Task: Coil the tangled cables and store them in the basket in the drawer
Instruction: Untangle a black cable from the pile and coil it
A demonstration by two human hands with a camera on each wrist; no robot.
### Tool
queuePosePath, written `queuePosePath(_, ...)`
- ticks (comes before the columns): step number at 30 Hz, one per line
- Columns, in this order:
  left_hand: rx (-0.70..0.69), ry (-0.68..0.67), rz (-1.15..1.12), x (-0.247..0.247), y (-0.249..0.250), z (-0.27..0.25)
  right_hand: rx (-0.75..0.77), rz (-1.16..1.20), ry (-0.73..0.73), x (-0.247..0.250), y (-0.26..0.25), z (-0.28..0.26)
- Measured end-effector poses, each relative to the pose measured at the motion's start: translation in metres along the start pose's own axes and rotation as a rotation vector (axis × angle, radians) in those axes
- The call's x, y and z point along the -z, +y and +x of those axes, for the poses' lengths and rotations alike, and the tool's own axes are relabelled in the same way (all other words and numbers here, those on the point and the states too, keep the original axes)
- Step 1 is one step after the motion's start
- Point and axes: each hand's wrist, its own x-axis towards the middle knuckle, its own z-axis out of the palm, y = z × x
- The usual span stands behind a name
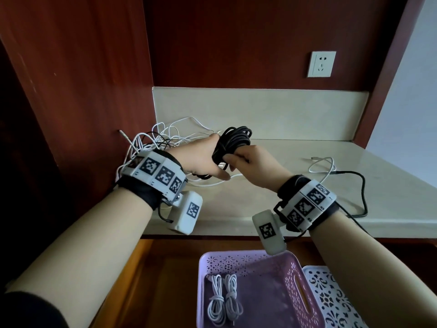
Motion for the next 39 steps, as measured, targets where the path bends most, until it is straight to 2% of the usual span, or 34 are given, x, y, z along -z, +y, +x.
queuePosePath(3,0.077,0.13,0.072,-0.005,-0.002,0.01,-0.039,0.048,0.067,-0.001,-0.002,0.005)
queuePosePath(6,0.102,0.261,0.009,-0.003,-0.002,0.017,-0.064,0.039,0.132,-0.004,-0.005,0.01)
queuePosePath(9,0.151,0.261,-0.021,0.0,-0.006,0.02,-0.074,-0.007,0.118,-0.011,-0.008,0.012)
queuePosePath(12,0.15,0.265,0.09,0.0,-0.012,0.022,-0.075,-0.035,0.087,-0.016,-0.011,0.01)
queuePosePath(15,0.138,0.386,0.269,-0.003,-0.021,0.025,-0.055,-0.06,0.091,-0.02,-0.019,0.011)
queuePosePath(17,0.146,0.431,0.301,-0.003,-0.023,0.027,-0.065,-0.076,0.096,-0.021,-0.027,0.012)
queuePosePath(23,0.174,0.326,0.316,0.005,-0.022,0.026,-0.044,-0.204,0.026,-0.03,-0.041,0.008)
queuePosePath(27,0.112,0.354,0.403,0.003,-0.03,0.025,0.016,-0.271,-0.045,-0.021,-0.039,0.005)
queuePosePath(31,0.042,0.373,0.528,0.007,-0.026,0.024,0.088,-0.469,-0.101,-0.005,-0.043,0.005)
queuePosePath(35,-0.021,0.42,0.758,0.006,-0.023,0.023,0.249,-0.847,-0.014,0.02,-0.051,0.008)
queuePosePath(39,-0.137,0.368,0.767,-0.002,-0.022,0.022,0.383,-0.872,0.115,0.039,-0.051,0.018)
